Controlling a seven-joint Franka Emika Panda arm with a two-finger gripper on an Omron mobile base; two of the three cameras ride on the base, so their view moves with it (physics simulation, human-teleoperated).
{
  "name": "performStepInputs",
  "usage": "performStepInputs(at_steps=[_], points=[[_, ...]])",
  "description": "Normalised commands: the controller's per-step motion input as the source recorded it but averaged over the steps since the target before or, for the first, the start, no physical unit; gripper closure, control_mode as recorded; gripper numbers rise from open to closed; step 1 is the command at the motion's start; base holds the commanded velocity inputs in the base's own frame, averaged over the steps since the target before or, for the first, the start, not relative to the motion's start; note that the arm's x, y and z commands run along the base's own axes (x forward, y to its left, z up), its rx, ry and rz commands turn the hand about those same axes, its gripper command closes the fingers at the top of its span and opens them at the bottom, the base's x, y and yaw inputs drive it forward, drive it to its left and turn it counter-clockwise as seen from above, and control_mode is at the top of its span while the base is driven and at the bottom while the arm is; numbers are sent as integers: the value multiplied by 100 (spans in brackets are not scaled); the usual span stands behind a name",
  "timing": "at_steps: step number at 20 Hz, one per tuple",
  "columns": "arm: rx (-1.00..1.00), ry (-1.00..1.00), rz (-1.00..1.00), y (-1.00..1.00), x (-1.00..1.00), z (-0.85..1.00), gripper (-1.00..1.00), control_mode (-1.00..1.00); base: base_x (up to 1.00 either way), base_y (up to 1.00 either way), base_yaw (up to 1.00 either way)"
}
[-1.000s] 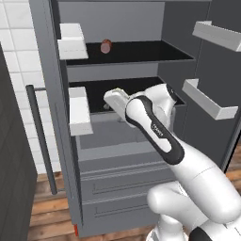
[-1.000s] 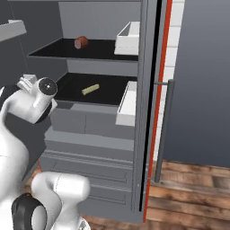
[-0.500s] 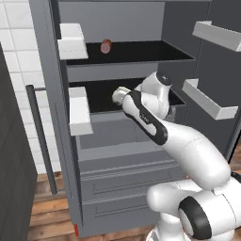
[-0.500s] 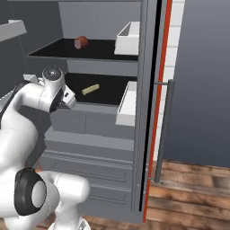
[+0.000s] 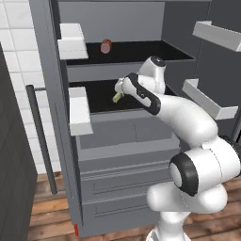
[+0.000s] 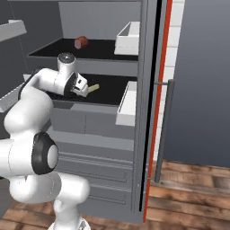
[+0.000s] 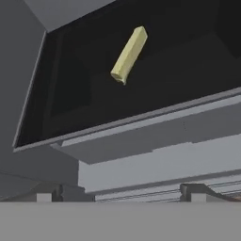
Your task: Retrieve the butter from the fridge and place it on a plate on the dining table. Then retrieve the butter knife by the fridge and place it near the plate.
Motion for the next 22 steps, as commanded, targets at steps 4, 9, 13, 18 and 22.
performStepInputs(at_steps=[4,9,13,18,22], points=[[-32,-5,8,1,44,-41,-100,-100,0,0,0],[-21,2,-1,7,64,-13,-100,-100,0,0,0],[-5,1,-5,2,49,-17,-100,-100,0,0,0],[0,-1,-2,4,58,-39,-100,-100,0,0,0],[0,-5,0,10,68,-54,-100,-100,0,0,0]])
